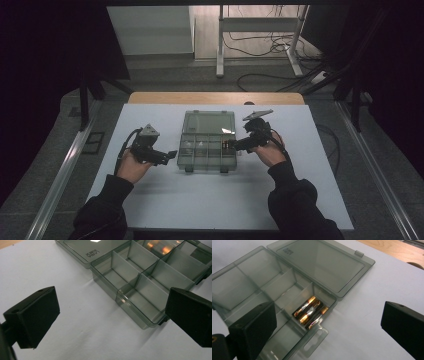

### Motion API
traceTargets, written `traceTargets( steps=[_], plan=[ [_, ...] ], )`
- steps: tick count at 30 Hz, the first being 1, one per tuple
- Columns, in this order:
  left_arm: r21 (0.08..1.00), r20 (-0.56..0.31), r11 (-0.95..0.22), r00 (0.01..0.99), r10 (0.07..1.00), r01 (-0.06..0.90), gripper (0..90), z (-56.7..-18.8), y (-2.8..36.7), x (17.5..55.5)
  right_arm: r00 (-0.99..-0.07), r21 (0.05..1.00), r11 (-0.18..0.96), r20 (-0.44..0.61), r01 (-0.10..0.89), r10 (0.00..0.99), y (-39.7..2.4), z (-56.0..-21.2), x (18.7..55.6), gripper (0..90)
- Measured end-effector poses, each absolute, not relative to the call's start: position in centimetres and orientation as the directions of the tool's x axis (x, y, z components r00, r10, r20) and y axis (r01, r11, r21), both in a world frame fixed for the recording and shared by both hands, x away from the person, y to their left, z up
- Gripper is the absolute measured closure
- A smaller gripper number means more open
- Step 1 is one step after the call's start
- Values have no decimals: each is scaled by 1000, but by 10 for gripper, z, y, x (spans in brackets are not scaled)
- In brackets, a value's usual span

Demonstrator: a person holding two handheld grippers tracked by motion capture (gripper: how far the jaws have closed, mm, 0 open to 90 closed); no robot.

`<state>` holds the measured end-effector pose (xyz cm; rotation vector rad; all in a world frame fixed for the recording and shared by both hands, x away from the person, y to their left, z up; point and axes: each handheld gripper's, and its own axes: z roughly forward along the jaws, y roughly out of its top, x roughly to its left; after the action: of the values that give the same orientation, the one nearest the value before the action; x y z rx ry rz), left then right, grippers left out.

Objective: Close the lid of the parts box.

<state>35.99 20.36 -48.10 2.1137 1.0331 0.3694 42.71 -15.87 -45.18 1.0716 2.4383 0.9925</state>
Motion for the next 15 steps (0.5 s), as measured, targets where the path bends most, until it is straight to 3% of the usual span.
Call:
traceTargets(
  steps=[15],
  plan=[
    [727,-67,-404,643,763,555,0,-483,196,373,-635,665,468,12,582,772,-144,-459,457,0]
  ],
)
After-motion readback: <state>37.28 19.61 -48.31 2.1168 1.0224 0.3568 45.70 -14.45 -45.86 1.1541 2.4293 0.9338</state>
